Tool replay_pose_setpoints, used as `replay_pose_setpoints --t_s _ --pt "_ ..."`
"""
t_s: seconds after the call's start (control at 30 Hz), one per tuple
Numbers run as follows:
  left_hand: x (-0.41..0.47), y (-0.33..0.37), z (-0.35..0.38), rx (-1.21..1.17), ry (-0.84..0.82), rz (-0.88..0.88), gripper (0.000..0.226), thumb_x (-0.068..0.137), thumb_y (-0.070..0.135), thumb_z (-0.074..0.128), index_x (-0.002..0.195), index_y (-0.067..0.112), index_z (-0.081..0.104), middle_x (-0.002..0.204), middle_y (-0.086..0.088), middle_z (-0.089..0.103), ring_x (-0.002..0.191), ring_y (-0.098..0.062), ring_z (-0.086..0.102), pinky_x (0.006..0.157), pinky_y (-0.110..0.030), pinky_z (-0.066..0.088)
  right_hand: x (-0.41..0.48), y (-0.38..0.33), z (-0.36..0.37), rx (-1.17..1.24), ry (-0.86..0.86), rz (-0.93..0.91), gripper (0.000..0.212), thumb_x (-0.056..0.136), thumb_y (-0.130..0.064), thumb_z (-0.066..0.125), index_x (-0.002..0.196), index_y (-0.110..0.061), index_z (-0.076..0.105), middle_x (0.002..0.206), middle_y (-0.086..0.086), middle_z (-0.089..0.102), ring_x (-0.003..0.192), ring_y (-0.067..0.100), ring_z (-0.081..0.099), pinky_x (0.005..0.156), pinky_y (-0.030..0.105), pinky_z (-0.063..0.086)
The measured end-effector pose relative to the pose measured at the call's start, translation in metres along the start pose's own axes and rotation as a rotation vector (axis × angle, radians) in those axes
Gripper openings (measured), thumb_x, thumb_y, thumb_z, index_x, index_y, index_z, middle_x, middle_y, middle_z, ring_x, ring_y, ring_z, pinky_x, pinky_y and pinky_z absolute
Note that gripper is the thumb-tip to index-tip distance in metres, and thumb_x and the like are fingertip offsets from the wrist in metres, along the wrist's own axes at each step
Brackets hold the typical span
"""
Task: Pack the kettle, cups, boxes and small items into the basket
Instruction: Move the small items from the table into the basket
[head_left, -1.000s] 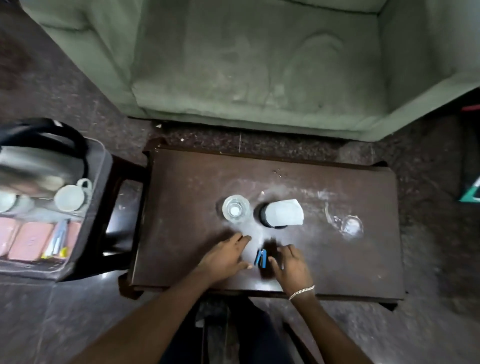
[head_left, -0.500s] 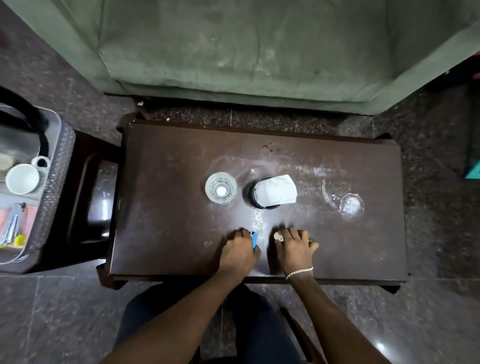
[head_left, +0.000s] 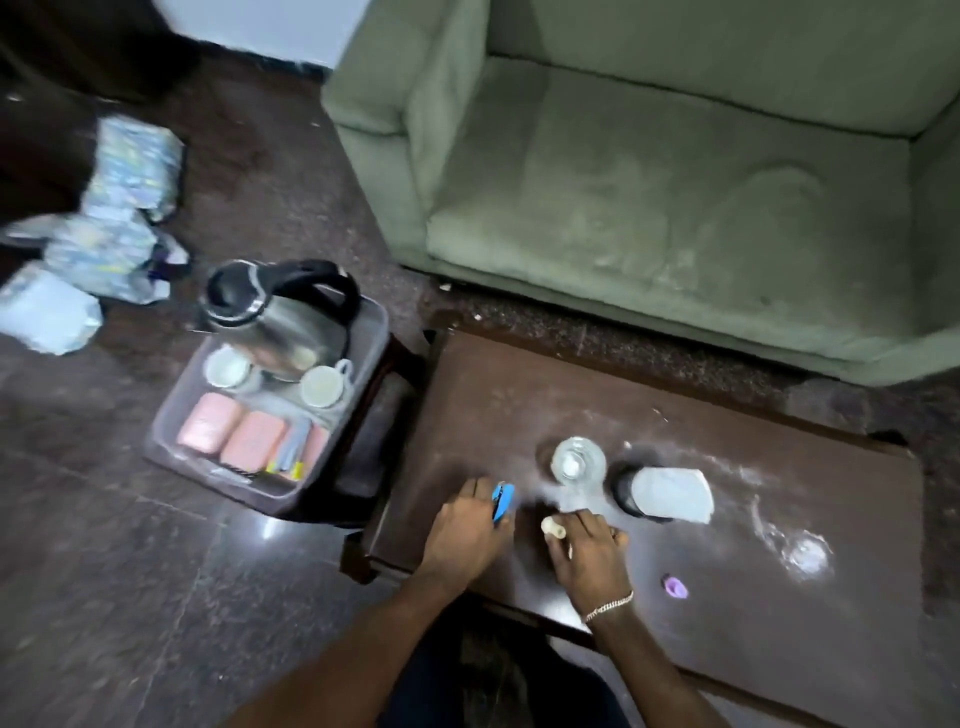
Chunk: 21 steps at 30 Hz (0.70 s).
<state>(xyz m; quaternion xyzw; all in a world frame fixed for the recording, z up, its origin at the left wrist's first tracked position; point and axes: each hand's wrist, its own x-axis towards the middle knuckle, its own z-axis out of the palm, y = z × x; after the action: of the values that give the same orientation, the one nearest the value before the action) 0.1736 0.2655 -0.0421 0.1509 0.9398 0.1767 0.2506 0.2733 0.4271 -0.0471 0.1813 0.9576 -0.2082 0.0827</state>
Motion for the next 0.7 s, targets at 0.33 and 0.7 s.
replay_pose_setpoints --t_s 0.33,0.7 --pt "0.006 -0.143 -0.158 -0.094 0.237 -0.223 0.036 0.085 0.037 0.066 0.105 0.009 0.056 0.106 -0.013 0.062 0.093 -0.039 0.065 0.075 -0.045 0.051 0.102 -0.191 0.012 0.038 0.039 -0.302 0.017 0.081 -0.039 0.061 0.095 -0.031 0.066 0.091 -0.007 0.066 0.085 0.021 0.063 0.073 0.038 0.042" --pt "0.016 -0.264 -0.195 -0.175 0.200 -0.479 0.059 0.089 0.042 0.063 0.136 0.010 0.049 0.129 -0.014 0.063 0.112 -0.039 0.065 0.085 -0.043 0.053 0.162 -0.355 0.059 -0.011 -0.194 -0.457 0.023 0.079 -0.039 0.067 0.096 -0.024 0.072 0.093 -0.003 0.068 0.092 0.023 0.065 0.079 0.043 0.043"
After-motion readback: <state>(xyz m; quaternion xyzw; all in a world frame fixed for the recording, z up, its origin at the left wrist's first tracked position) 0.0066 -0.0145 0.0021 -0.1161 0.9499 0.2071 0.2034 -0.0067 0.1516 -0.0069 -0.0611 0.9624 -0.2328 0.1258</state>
